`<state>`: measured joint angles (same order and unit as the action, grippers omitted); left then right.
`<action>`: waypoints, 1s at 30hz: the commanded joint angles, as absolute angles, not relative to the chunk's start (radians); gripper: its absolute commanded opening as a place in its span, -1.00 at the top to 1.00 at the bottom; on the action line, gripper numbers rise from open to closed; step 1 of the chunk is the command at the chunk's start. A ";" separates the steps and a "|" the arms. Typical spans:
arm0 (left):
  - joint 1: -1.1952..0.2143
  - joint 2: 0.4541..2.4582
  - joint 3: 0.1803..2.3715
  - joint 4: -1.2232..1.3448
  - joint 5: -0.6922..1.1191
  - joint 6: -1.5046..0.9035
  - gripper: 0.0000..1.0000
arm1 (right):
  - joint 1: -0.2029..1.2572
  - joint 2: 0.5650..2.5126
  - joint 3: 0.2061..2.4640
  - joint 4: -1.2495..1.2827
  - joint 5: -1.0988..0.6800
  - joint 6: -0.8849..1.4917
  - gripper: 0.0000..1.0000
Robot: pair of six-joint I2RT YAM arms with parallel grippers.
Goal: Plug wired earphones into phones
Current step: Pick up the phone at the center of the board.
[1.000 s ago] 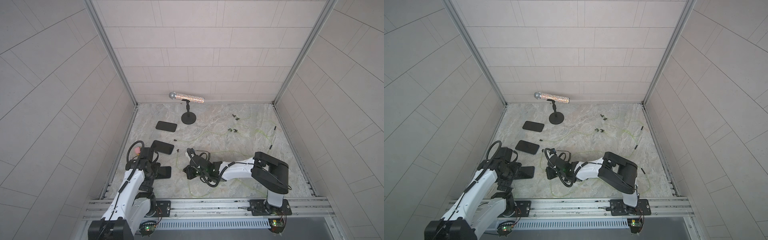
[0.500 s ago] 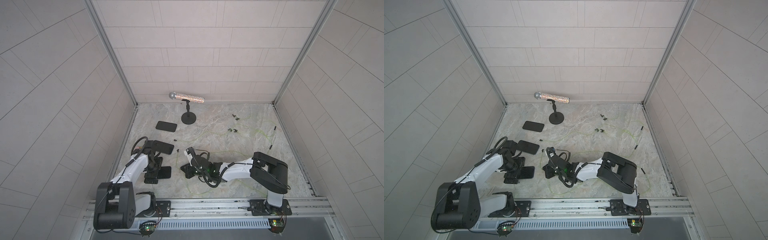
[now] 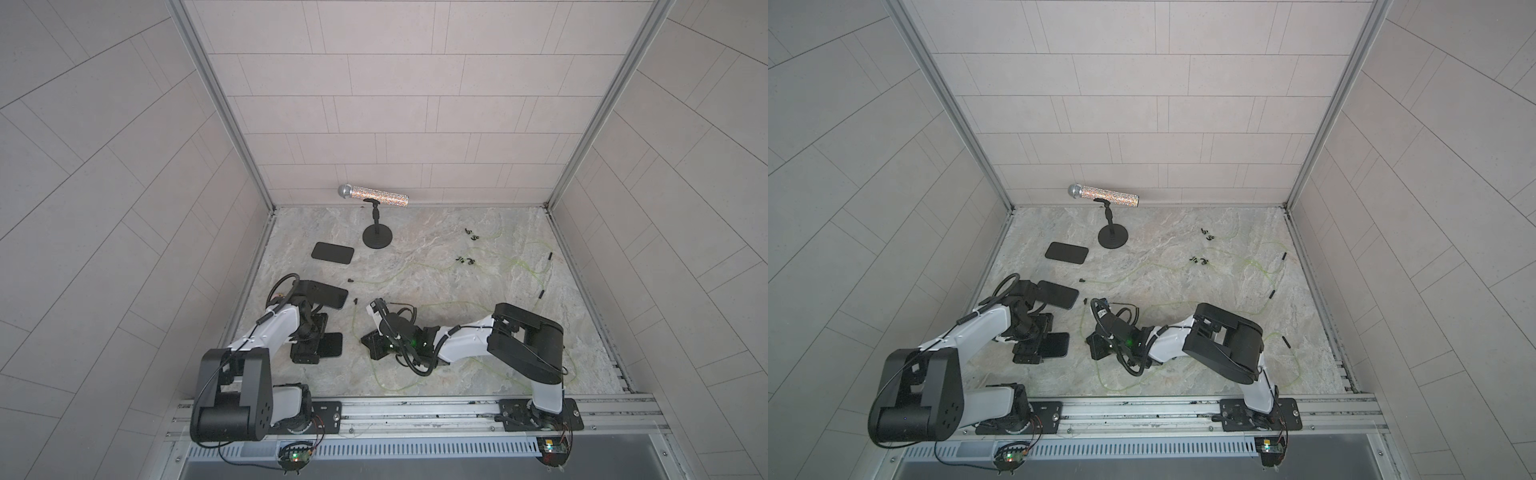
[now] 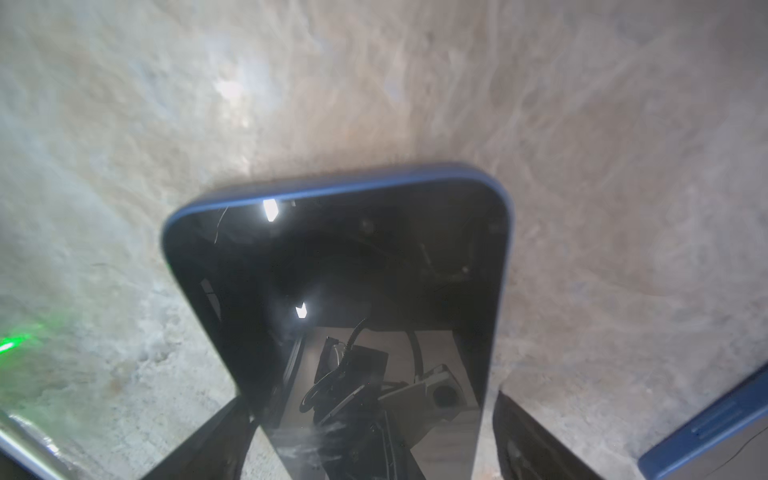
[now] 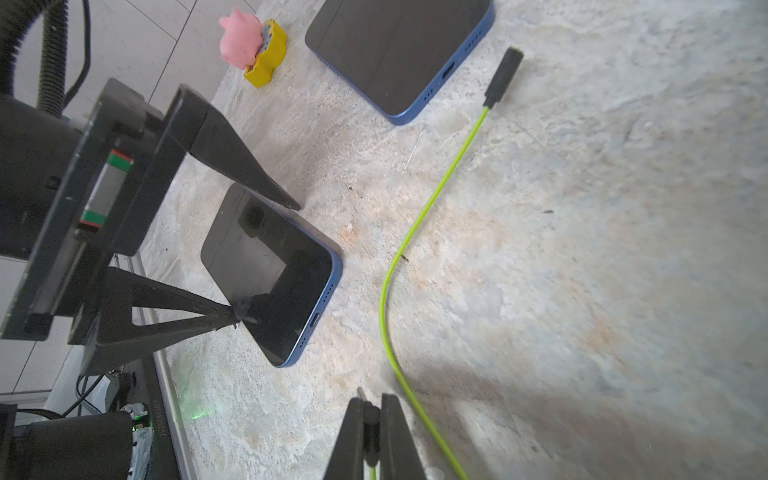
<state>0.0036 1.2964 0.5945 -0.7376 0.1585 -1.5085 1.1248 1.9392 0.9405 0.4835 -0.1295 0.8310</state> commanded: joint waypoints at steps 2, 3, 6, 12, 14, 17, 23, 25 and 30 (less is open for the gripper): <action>-0.007 1.313 0.543 -0.720 0.140 -1.525 -0.72 | 1.126 1.962 0.959 0.520 -0.128 0.851 1.00; -0.007 1.315 0.539 -0.717 0.139 -1.526 -0.67 | 1.126 1.964 0.960 0.523 -0.129 0.853 1.00; -0.007 1.315 0.526 -0.694 0.158 -1.529 -0.64 | 1.129 1.970 0.958 0.533 -0.129 0.858 1.00; -0.007 1.272 0.545 -0.699 0.206 -1.534 -0.42 | 1.148 1.973 0.946 0.565 -0.099 0.883 1.00; -0.007 1.238 0.542 -0.699 0.223 -1.550 -0.38 | 1.156 1.974 0.941 0.586 -0.085 0.906 1.00; -0.008 1.178 0.537 -0.704 0.238 -1.575 -0.37 | 1.174 1.977 0.923 0.637 -0.037 0.957 1.00; -0.008 1.068 0.525 -0.730 0.251 -1.619 -0.37 | 1.210 1.967 0.908 0.661 0.063 1.015 1.00; -0.008 1.040 0.516 -0.727 0.257 -1.629 -0.37 | 1.214 1.961 0.891 0.686 0.087 1.026 1.00; -0.007 1.009 0.490 -0.726 0.265 -1.643 -0.36 | 1.212 1.986 0.887 0.722 0.089 1.066 1.00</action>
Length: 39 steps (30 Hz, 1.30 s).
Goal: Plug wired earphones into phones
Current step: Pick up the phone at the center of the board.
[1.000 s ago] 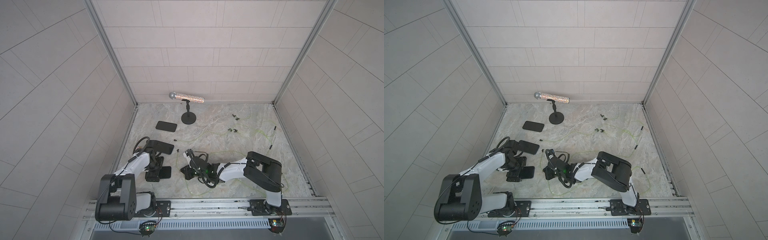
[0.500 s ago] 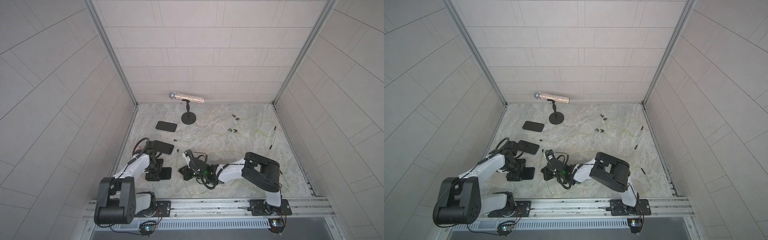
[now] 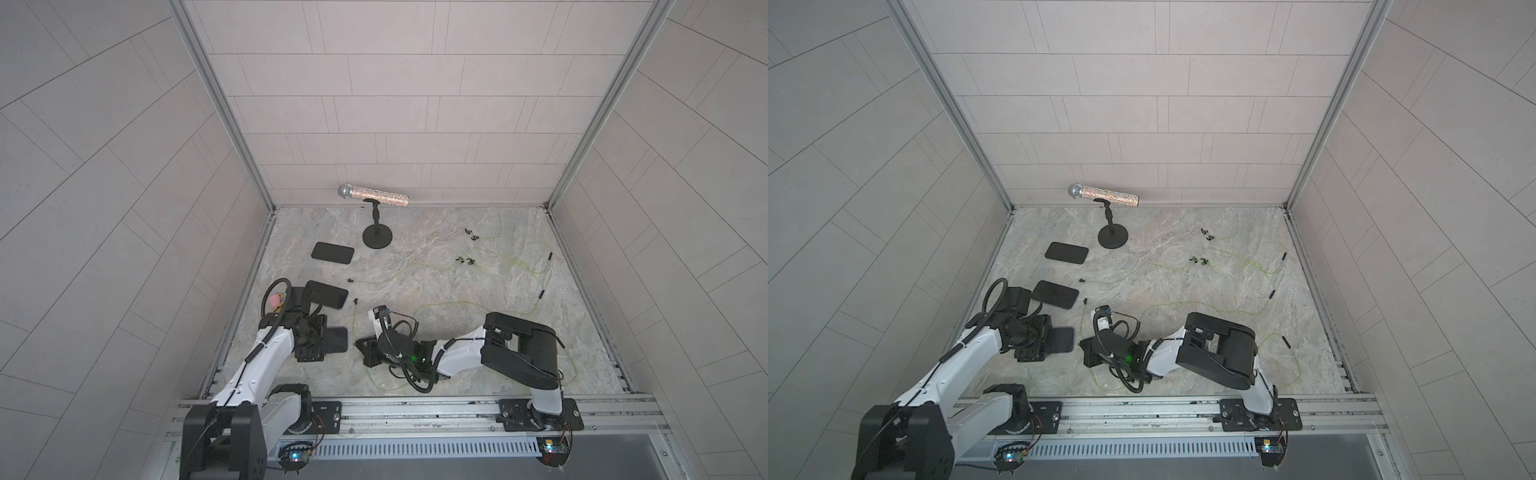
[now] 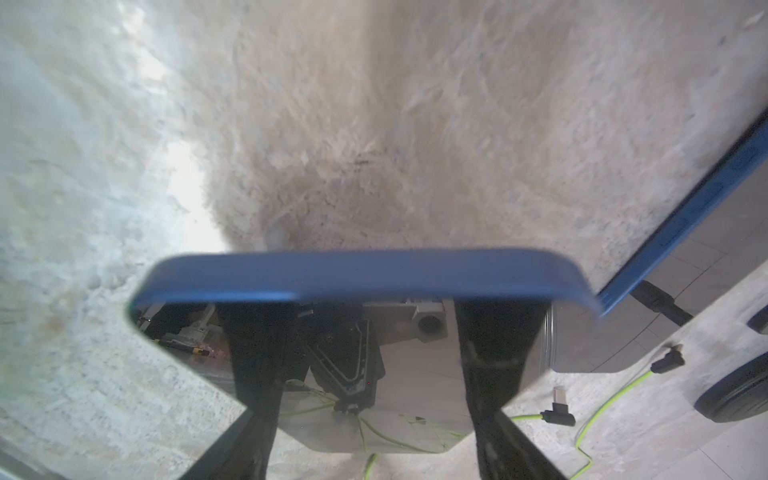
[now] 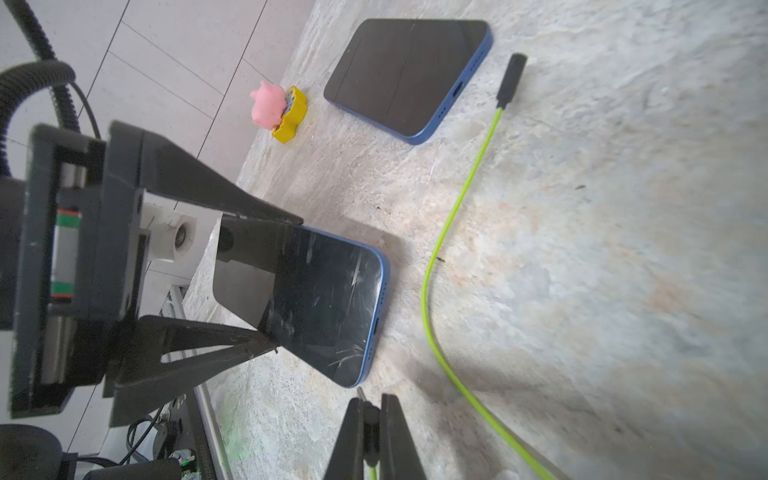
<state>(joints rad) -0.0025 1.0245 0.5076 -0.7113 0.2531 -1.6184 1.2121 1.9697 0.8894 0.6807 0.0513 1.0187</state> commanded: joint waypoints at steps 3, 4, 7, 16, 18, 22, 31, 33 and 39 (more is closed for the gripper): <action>-0.006 1.009 0.473 -0.712 0.278 -1.647 -0.35 | 1.211 2.008 0.893 0.750 0.079 1.084 1.00; -0.007 1.013 0.469 -0.708 0.282 -1.647 -0.35 | 1.209 2.015 0.899 0.749 0.075 1.087 1.00; -0.008 1.028 0.471 -0.716 0.261 -1.641 -0.35 | 1.207 2.018 0.914 0.710 0.069 1.094 1.00; -0.006 1.107 0.497 -0.751 0.192 -1.608 -0.60 | 1.207 1.996 0.907 0.650 0.095 1.086 1.00; -0.008 1.119 0.498 -0.750 0.192 -1.611 -0.67 | 1.206 1.991 0.908 0.640 0.095 1.083 1.00; -0.010 1.132 0.496 -0.750 0.205 -1.620 -0.82 | 1.206 1.987 0.904 0.644 0.095 1.078 1.00; -0.078 1.157 0.506 -0.738 0.198 -1.688 -0.90 | 1.207 1.978 0.895 0.640 0.095 1.072 1.00; -0.096 1.183 0.517 -0.738 0.200 -1.697 -0.91 | 1.207 1.976 0.896 0.636 0.097 1.068 1.00; -0.136 1.290 0.546 -0.719 0.228 -1.701 -0.84 | 1.207 1.966 0.879 0.643 0.111 1.064 1.00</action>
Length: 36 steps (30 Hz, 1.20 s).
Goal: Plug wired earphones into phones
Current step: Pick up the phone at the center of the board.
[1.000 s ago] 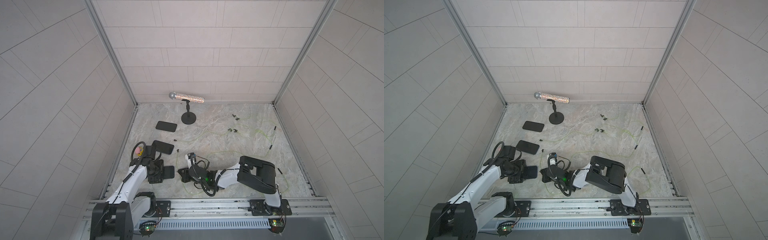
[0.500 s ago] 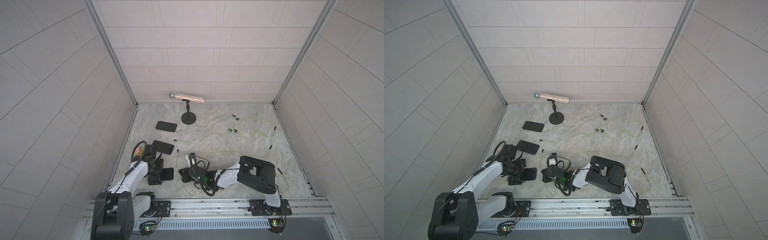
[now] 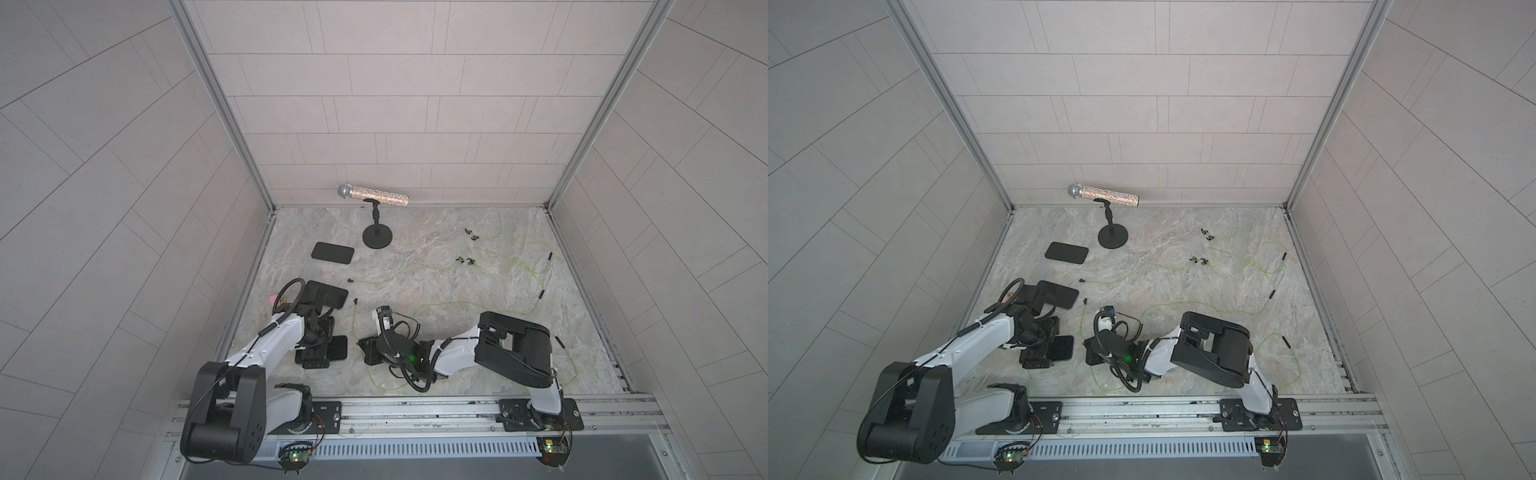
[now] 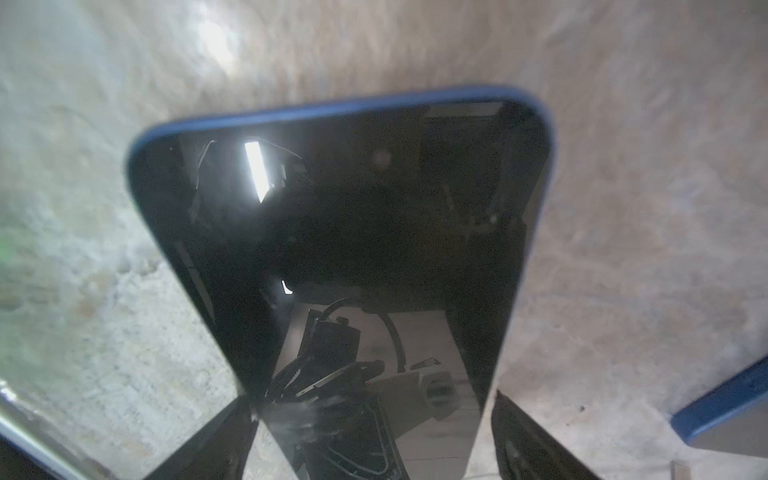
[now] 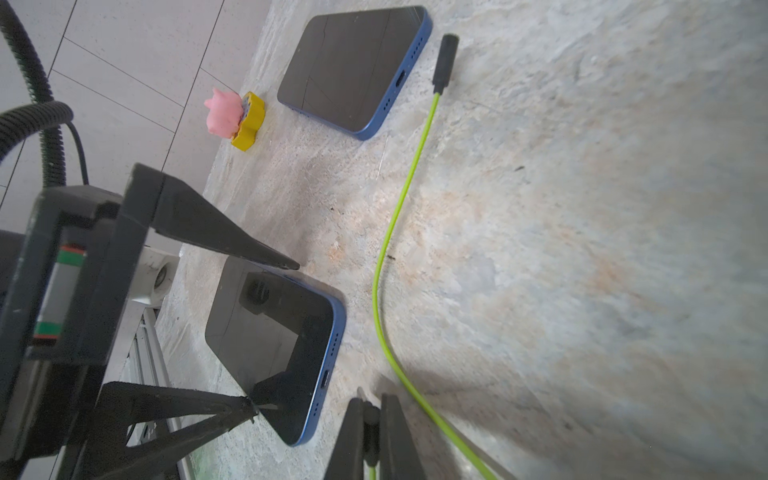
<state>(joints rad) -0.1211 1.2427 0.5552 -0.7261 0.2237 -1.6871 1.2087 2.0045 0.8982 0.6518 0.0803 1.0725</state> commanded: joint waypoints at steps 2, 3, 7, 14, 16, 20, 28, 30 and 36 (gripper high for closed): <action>-0.140 1.313 0.551 -0.716 0.234 -1.698 -0.83 | 1.207 1.962 0.874 0.642 0.114 1.062 1.00; -0.141 1.326 0.550 -0.711 0.240 -1.697 -0.78 | 1.207 1.962 0.873 0.640 0.117 1.062 1.00; -0.145 1.350 0.540 -0.692 0.260 -1.698 -0.61 | 1.207 1.968 0.865 0.661 0.112 1.071 1.00; -0.144 1.315 0.552 -0.705 0.257 -1.696 -0.41 | 1.207 1.975 0.849 0.737 0.093 1.072 1.00; -0.144 1.297 0.560 -0.713 0.259 -1.701 -0.40 | 1.209 1.973 0.843 0.756 0.092 1.076 1.00; -0.144 1.261 0.574 -0.722 0.280 -1.710 -0.40 | 1.208 1.971 0.832 0.775 0.100 1.098 1.00; -0.145 1.169 0.602 -0.752 0.306 -1.727 -0.40 | 1.214 1.969 0.815 0.827 0.118 1.168 1.00; -0.144 1.146 0.601 -0.758 0.308 -1.731 -0.40 | 1.218 1.962 0.822 0.816 0.125 1.170 1.00; -0.144 1.096 0.581 -0.764 0.320 -1.749 -0.40 | 1.219 1.962 0.849 0.806 0.126 1.186 1.00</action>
<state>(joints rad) -0.1383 1.1225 0.5812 -0.7280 0.3107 -1.7287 1.2125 1.9953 0.8268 0.8028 0.1036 1.1584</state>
